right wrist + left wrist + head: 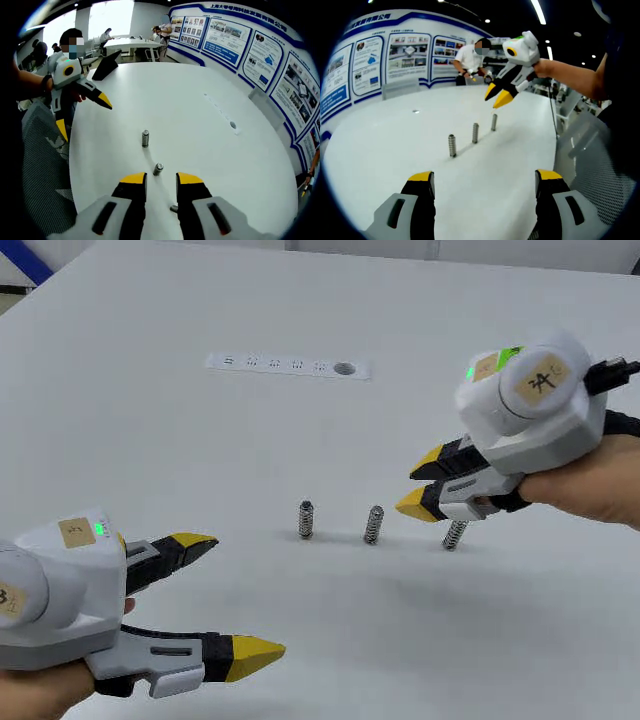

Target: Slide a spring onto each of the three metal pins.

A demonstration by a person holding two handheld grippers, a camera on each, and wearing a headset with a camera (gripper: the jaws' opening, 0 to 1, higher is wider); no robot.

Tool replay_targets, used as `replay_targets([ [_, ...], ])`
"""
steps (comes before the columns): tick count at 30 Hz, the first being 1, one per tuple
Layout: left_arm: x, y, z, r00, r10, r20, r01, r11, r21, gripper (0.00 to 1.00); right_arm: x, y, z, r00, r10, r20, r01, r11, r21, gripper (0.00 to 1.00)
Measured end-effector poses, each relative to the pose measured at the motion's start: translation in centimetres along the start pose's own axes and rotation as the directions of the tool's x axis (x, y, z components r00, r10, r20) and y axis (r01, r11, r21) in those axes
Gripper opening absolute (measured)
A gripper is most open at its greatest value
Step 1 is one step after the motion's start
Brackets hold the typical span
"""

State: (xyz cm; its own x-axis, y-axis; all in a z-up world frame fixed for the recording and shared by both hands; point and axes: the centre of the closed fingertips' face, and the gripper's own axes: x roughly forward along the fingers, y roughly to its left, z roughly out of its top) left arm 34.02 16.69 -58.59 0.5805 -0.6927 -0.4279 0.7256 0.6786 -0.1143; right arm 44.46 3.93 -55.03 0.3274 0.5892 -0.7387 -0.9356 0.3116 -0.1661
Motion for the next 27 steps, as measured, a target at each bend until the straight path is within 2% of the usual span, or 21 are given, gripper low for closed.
replay_targets([
  [7, 0.1, -0.3, 0.1, 1.0, -0.002, 0.001, 0.002, 1.0, 0.0, 0.84, -2.0, -0.7, -1.9, 0.9986, -0.038, 0.036, 0.037, 0.999, 0.029, 0.25],
  [12, 0.3, -0.3, 0.1, 1.0, -0.005, 0.002, 0.005, 1.0, -0.002, 0.84, -3.0, -0.8, -3.3, 0.997, -0.049, 0.06, 0.045, 0.997, 0.057, 0.28],
  [20, 0.5, -0.4, 0.3, 1.0, -0.006, 0.007, 0.006, 1.0, -0.005, 0.85, -3.6, 0.0, -5.8, 0.9965, -0.038, 0.075, 0.03, 0.995, 0.1, 0.32],
  [27, 0.4, -0.3, -0.1, 1.0, -0.003, 0.007, 0.003, 1.0, -0.016, 0.85, -3.8, 1.1, -7.0, 0.9929, -0.016, 0.117, 0.003, 0.994, 0.111, 0.38],
])
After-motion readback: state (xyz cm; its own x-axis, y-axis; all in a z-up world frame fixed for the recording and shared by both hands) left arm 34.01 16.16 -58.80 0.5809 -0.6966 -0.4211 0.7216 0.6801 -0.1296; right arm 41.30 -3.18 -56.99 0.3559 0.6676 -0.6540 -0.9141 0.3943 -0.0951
